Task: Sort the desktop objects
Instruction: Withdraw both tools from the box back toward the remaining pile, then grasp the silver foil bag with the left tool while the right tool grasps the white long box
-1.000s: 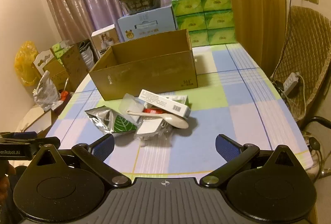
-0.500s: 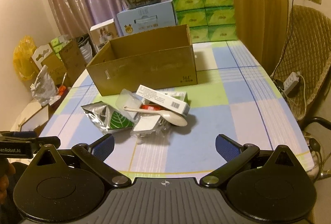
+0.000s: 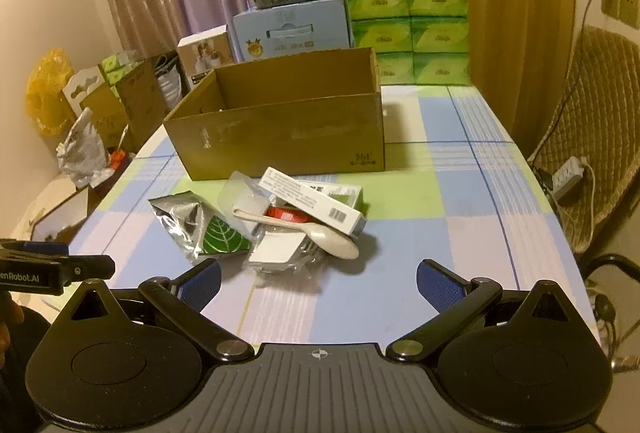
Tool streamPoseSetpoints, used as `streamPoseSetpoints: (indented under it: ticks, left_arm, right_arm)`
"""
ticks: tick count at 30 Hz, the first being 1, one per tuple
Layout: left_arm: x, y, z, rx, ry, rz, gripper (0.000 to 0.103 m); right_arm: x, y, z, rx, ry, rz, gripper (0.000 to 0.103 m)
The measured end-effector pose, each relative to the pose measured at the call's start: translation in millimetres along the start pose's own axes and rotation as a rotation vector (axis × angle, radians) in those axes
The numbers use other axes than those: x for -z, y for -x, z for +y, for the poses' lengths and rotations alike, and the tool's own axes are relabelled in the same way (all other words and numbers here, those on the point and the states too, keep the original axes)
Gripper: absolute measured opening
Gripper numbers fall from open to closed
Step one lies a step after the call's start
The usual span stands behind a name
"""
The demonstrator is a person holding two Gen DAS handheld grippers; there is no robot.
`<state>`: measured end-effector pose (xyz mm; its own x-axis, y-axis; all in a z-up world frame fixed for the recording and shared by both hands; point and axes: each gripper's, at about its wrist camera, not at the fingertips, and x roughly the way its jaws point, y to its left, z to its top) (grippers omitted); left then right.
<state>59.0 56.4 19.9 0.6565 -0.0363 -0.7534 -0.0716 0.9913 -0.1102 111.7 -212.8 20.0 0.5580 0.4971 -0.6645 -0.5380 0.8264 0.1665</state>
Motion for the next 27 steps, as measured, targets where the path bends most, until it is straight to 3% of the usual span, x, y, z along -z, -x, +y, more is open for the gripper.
streamPoseSetpoints:
  ticks: [6,12,18,27]
  left_arm:
    - [-12.1,-9.7,2.4,-0.006,-0.029,0.011,0.102]
    - [-21.5,-25.1,5.5,-0.001,-0.159,0.033,0.102]
    - [-25.1,-41.1,3.8,0.057,-0.398,0.054,0.102]
    - [-26.6,-73.1,11.0,0.077,-0.737,0.078,0.101]
  right_arm:
    - [-13.6,-11.6,0.3,-0.006,0.078,0.012,0.101]
    - [-21.6,-31.2,-0.4,-0.031,0.147,0.041,0.101]
    - [-26.4,-61.0,0.0,-0.069,0.263,0.087,0.101]
    - [-34.9,-101.7,0.3,-0.128,0.465,0.15,0.101]
